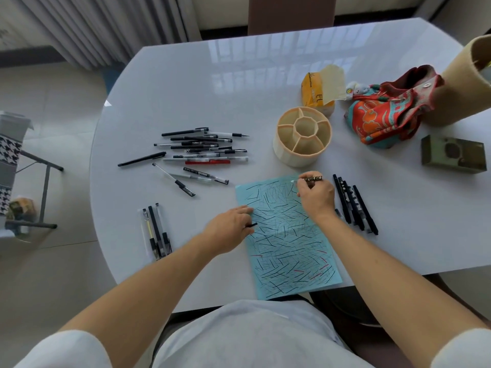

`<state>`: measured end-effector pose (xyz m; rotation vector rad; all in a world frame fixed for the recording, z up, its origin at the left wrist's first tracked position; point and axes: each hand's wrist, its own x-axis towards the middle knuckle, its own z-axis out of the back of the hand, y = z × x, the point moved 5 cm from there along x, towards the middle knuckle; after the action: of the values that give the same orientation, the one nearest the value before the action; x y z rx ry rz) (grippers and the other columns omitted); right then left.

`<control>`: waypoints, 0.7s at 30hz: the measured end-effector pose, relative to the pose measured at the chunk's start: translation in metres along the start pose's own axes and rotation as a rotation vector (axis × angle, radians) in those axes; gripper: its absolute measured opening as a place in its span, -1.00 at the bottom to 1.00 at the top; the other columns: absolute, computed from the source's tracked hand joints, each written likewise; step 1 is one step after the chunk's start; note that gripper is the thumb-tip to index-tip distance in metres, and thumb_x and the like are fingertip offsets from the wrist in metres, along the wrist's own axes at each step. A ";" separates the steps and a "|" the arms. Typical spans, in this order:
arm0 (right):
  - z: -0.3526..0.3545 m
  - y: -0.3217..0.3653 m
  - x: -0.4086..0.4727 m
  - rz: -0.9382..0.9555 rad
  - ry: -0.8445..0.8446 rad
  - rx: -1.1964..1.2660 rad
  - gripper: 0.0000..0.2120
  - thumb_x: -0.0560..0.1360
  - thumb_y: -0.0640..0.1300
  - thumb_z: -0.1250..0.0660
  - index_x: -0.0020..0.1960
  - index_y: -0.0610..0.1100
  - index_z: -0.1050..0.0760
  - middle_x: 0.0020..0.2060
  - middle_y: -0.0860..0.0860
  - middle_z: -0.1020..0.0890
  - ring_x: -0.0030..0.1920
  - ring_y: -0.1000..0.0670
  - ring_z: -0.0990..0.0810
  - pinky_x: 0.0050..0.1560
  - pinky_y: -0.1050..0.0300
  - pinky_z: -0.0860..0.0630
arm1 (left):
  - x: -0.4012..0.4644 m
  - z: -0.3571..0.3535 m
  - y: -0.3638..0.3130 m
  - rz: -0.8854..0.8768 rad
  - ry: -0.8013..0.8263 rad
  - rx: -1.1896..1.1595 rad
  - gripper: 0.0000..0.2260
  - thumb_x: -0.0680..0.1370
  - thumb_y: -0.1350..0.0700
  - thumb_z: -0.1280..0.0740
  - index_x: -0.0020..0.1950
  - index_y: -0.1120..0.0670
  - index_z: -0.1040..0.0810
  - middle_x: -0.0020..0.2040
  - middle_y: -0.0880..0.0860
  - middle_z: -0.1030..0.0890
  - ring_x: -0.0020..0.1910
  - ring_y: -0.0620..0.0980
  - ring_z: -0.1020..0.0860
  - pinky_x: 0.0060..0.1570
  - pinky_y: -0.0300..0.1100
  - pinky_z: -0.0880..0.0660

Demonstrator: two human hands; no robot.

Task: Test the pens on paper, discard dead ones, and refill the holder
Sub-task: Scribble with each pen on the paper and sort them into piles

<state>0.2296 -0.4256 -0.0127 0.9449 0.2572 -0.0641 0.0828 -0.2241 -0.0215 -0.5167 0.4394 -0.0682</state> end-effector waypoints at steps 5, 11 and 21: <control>-0.001 0.002 -0.026 -0.113 0.126 0.403 -0.96 0.56 -0.24 -0.36 -0.06 -0.17 -0.57 -0.22 -0.12 -0.75 -0.32 -0.04 -0.69 -0.22 0.07 -0.67 | -0.001 0.012 -0.005 0.043 -0.086 -0.093 -0.76 0.66 -0.07 -0.25 0.08 0.08 -0.58 0.28 -0.02 -0.59 0.19 0.00 -0.57 0.19 -0.04 -0.52; -0.013 0.006 -0.071 -0.140 0.353 0.543 -0.97 0.58 -0.29 -0.36 -0.04 -0.21 -0.56 -0.19 -0.19 -0.74 -0.30 -0.07 -0.69 -0.18 0.04 -0.69 | -0.005 0.015 -0.010 0.060 -0.139 -0.145 -0.76 0.65 -0.09 -0.25 0.14 0.05 -0.56 0.10 -0.03 -0.62 0.03 -0.03 -0.56 0.08 -0.08 -0.52; -0.018 0.009 -0.086 -0.123 0.361 0.530 -0.87 0.53 -0.19 -0.40 -0.16 0.00 -0.63 -0.19 -0.20 -0.74 -0.30 -0.13 -0.68 -0.06 -0.18 -0.68 | -0.008 0.021 -0.023 0.052 -0.137 -0.138 -0.82 0.65 -0.06 -0.25 0.01 0.02 -0.54 -0.13 -0.05 -0.61 -0.18 -0.04 -0.53 -0.15 -0.05 -0.51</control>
<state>0.1442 -0.4104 0.0056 1.4680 0.6539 -0.0766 0.0850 -0.2328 0.0088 -0.6407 0.3243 0.0477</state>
